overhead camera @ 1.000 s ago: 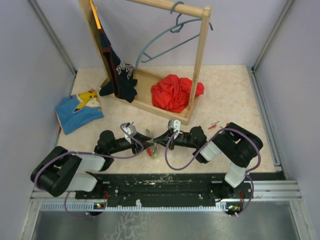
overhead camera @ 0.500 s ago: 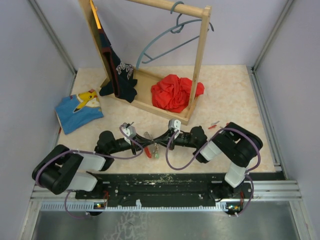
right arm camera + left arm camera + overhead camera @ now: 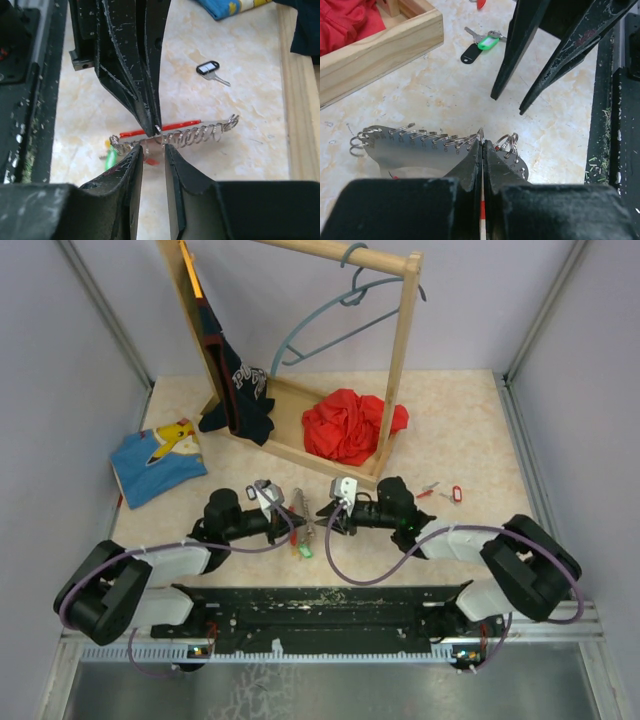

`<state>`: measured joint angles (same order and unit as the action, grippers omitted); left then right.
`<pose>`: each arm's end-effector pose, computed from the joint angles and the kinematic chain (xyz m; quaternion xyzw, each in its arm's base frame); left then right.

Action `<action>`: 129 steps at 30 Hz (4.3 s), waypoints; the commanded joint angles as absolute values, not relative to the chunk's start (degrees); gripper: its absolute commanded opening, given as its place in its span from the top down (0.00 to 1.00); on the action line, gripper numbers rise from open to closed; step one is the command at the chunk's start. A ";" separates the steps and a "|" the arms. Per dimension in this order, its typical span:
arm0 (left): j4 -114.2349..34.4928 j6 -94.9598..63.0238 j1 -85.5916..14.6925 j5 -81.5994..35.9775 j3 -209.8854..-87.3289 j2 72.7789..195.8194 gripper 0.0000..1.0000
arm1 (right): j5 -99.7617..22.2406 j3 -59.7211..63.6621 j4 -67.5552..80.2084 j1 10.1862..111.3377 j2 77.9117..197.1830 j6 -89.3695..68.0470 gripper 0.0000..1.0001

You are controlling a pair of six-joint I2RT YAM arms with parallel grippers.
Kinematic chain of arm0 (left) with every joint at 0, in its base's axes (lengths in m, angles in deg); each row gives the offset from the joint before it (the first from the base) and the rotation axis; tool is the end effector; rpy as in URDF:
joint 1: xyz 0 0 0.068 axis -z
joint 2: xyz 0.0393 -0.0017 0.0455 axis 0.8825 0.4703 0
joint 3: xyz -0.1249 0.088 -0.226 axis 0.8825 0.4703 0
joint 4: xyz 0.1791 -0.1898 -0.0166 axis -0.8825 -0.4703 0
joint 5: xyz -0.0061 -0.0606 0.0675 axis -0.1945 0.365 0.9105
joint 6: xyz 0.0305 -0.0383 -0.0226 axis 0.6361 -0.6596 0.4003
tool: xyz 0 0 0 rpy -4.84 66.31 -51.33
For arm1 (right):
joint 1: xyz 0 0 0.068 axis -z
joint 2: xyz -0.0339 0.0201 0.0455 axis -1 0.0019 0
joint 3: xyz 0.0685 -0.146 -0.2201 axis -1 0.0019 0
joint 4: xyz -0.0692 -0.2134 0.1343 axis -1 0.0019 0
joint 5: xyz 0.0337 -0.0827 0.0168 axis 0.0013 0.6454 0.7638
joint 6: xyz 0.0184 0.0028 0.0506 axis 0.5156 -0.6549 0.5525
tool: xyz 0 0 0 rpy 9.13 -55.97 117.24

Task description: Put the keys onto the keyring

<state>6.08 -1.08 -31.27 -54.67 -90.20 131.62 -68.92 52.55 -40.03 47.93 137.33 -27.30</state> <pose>0.1764 -0.1314 0.1675 0.4206 0.6289 -0.3986 0.5185 0.1831 0.1941 0.1875 -0.5038 0.5614 0.4067 0.5154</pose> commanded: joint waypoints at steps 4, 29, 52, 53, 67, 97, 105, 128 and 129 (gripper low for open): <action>-6.98 4.55 -28.18 -51.21 -95.42 131.12 1.00 | -65.58 44.77 -12.95 48.46 132.48 -42.74 0.73; -11.48 7.92 -25.31 -53.61 -98.06 133.84 1.00 | -78.04 40.94 -21.64 48.45 144.06 -42.49 0.76; -9.36 6.32 -25.21 -55.19 -96.64 131.72 0.83 | -76.21 42.26 -24.63 48.50 146.37 -41.61 1.00; -9.06 5.93 -25.28 -54.21 -96.42 131.63 0.81 | -76.01 42.91 -26.08 48.49 146.19 -40.88 1.00; 18.19 -8.41 -32.71 -54.56 -84.34 130.67 0.65 | -72.01 53.13 -56.03 48.60 147.17 -27.31 1.00; 33.96 -11.91 -33.37 -60.46 -85.25 144.55 0.62 | -69.61 58.36 -81.10 46.92 154.72 -15.02 1.00; 35.54 -12.02 -33.38 -60.47 -85.64 145.17 0.63 | -71.03 58.09 -81.10 46.56 154.80 -14.80 1.00; 5.44 1.65 -30.54 -55.97 -90.66 133.42 1.00 | -67.40 52.80 -33.02 47.70 135.96 -33.58 0.78; 2.94 2.74 -29.71 -55.11 -91.59 133.06 1.00 | -67.03 51.84 -29.73 47.70 135.07 -35.19 0.77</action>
<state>14.43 -3.55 -31.91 -58.38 -88.03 135.18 -68.90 56.79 -48.99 47.32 139.95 -25.64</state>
